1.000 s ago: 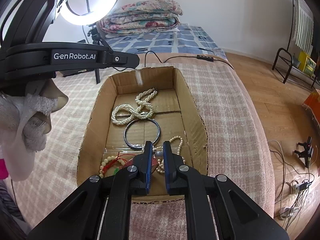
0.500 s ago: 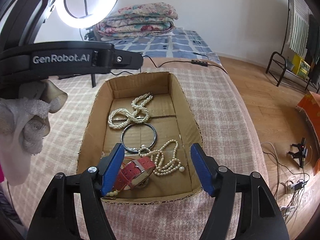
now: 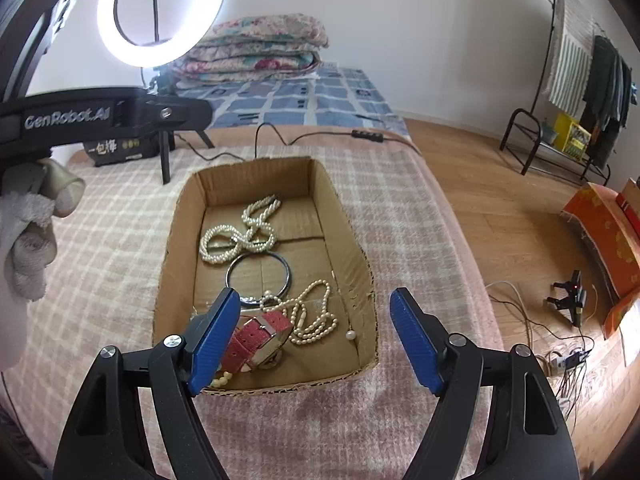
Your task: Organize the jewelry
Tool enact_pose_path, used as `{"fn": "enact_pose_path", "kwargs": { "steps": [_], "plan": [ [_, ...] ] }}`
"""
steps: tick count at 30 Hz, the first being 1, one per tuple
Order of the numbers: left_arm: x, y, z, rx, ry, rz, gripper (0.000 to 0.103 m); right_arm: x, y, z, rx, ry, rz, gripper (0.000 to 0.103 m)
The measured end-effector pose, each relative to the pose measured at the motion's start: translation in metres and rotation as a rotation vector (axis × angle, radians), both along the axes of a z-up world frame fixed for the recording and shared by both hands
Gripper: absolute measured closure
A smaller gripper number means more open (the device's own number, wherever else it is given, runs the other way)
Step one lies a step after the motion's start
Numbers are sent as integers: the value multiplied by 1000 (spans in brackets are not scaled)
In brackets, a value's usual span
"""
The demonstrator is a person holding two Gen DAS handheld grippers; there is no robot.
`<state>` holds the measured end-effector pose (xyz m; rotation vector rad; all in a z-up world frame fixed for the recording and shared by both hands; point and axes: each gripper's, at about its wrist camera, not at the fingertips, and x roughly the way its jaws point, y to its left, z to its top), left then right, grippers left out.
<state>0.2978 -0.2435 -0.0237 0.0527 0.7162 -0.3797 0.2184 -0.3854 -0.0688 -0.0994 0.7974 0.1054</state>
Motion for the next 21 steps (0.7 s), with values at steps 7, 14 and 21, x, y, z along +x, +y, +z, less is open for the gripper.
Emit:
{"fn": "enact_pose_path", "kwargs": {
  "steps": [7,14,21],
  "plan": [
    [-32,20,28,22,-69,11,27,-17,6,19,-11,-37,-29,24],
    [-74,42,51,19,-117,12,19,-45,16,39,-13,-77,-40,24],
    [-123,62,69,22,-166,10,11,-71,20,49,-2,-90,-66,23]
  ]
}}
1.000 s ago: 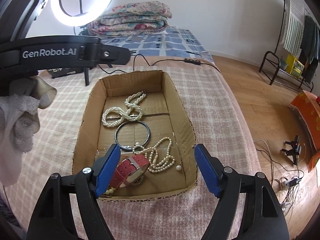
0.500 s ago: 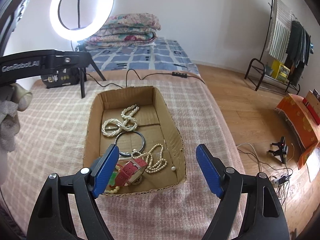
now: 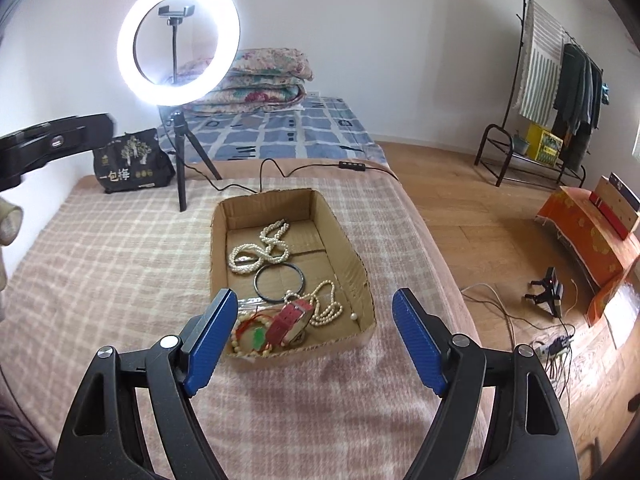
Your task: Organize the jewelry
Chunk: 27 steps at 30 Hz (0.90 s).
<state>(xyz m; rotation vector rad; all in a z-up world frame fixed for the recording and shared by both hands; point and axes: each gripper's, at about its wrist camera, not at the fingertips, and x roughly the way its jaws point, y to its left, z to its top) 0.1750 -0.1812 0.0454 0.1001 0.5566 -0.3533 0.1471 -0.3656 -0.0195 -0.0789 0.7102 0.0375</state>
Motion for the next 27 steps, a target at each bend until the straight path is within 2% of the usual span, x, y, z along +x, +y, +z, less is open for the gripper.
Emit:
{"fn": "enact_pose_path", "kwargs": {
  "steps": [8,15,27],
  "plan": [
    [-55,16,14,12,-76,-16,3,-26,2,10,9,-29,-17,23],
    [-84,23,22,5,-110,-37,0,-39,4,21,29,-70,-29,22],
    [-107,28,7,-21,-54,-43,0,-46,11,31,10,-144,-41,20]
  ]
}}
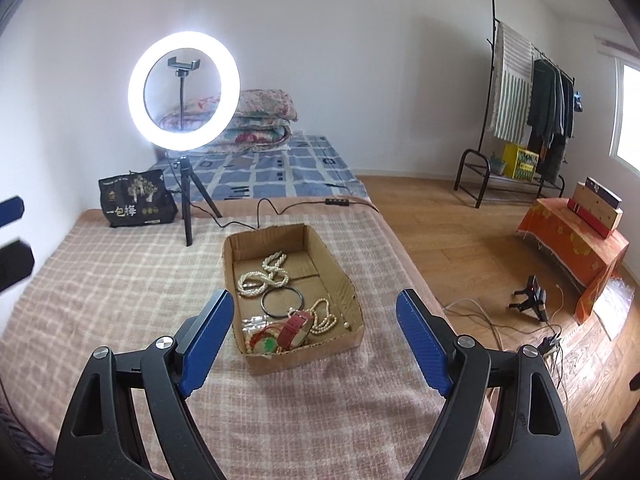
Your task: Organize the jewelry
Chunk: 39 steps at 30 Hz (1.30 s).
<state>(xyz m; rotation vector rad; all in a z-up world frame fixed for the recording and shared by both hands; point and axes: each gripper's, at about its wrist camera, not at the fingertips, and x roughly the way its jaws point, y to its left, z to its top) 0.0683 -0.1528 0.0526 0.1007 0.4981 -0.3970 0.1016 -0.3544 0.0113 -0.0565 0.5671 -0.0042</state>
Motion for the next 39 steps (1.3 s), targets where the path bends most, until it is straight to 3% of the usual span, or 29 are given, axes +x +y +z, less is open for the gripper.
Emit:
{"fn": "enact_pose_path", "kwargs": {
  "steps": [39],
  "plan": [
    [-6,-3,-5,35,0,-6,0,8,6,-9,-6,12,3,20]
  ]
}}
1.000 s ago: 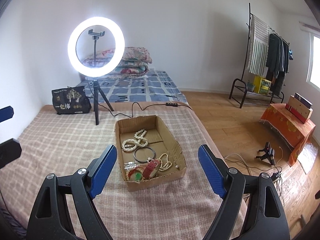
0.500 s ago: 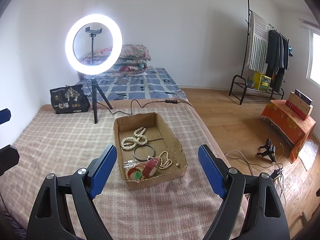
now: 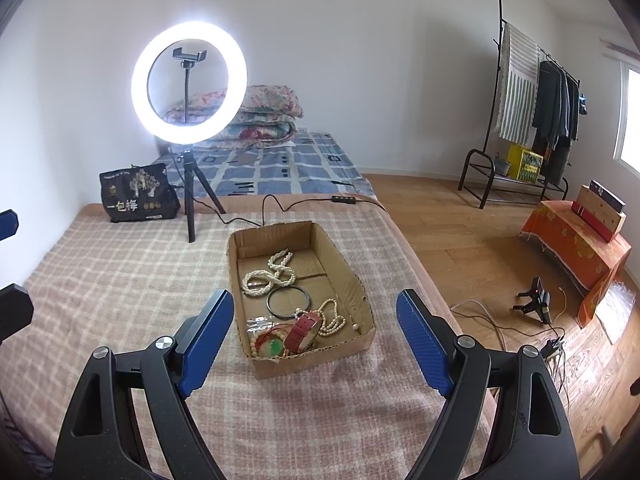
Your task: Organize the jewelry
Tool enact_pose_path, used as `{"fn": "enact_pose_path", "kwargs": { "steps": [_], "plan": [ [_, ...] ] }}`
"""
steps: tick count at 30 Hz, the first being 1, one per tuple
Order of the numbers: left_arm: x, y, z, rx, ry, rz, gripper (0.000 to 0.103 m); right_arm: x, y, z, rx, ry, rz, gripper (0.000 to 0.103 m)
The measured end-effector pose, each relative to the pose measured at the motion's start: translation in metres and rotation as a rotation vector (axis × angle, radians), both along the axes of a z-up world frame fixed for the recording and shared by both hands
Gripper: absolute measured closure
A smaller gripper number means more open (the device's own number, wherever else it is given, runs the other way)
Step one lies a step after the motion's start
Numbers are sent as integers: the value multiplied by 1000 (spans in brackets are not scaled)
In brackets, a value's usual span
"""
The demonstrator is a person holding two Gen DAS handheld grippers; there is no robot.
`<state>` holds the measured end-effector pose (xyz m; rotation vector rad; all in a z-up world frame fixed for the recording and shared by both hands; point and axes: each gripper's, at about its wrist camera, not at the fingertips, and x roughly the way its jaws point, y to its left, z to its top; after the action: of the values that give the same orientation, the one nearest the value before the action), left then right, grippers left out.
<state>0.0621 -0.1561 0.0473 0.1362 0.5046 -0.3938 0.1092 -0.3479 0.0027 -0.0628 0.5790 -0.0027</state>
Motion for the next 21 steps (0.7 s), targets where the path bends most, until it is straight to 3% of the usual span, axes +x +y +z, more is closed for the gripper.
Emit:
{"fn": "enact_pose_path", "kwargs": {
  "steps": [21],
  "plan": [
    [-1,0,0,1,-1,3,0,0,-1,-2,0,7,-1,20]
  ]
}}
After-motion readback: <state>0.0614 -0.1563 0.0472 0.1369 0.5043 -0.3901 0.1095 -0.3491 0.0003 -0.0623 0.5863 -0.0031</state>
